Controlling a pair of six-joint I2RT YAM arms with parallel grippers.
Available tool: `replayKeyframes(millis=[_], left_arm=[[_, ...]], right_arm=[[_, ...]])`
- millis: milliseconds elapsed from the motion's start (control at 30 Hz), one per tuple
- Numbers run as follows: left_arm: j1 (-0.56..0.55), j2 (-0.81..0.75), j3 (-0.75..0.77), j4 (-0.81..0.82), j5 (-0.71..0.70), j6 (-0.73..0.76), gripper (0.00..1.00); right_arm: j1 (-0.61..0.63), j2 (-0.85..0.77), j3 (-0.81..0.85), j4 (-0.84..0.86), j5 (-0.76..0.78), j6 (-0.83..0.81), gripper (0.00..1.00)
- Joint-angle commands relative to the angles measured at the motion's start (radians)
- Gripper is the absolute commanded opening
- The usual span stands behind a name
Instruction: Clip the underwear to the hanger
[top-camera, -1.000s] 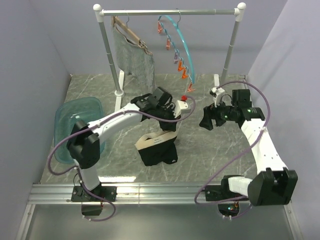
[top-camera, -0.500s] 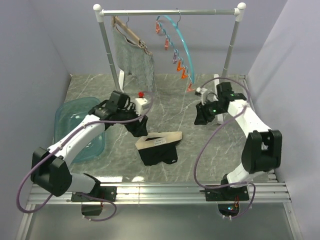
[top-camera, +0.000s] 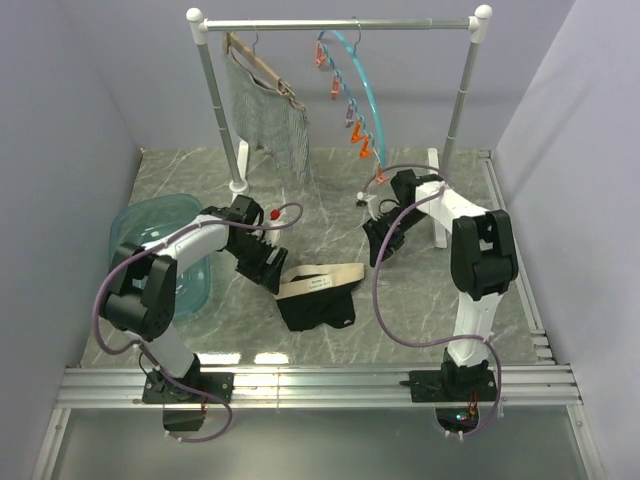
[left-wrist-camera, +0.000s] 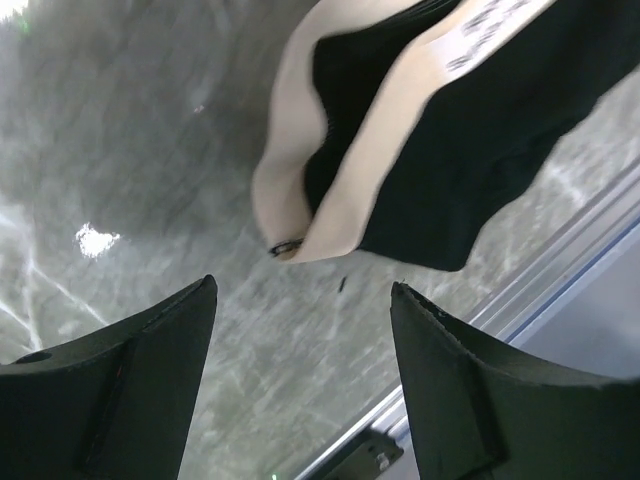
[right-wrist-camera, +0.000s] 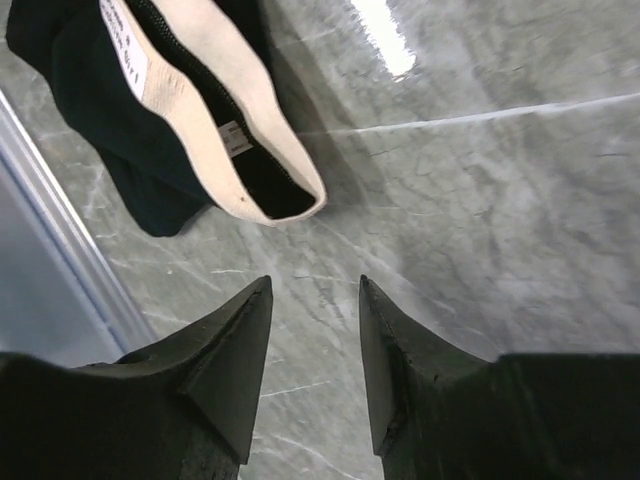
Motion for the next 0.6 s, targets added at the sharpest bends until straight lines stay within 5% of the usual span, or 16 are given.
replayKeyframes(millis=[0, 400, 467, 567], left_arm=[[0.007, 0.053, 0.052, -0.06, -0.019, -0.009, 0.76], [0.024, 0.113, 0.035, -0.008, 0.02, -0.049, 0.67], [0.025, 0.108, 0.041, 0.01, 0.036, -0.055, 0.59], [0.025, 0.094, 0.044, 0.032, 0.064, -0.066, 0.36]], right_arm=[[0.028, 0.012, 0.026, -0.048, -0.043, 0.042, 0.48], [0.06, 0.095, 0.035, -0.022, -0.096, 0.065, 0.49], [0.066, 0.095, 0.032, 0.0, -0.105, 0.079, 0.47], [0.071, 0.071, 0.012, 0.043, -0.119, 0.094, 0.27]])
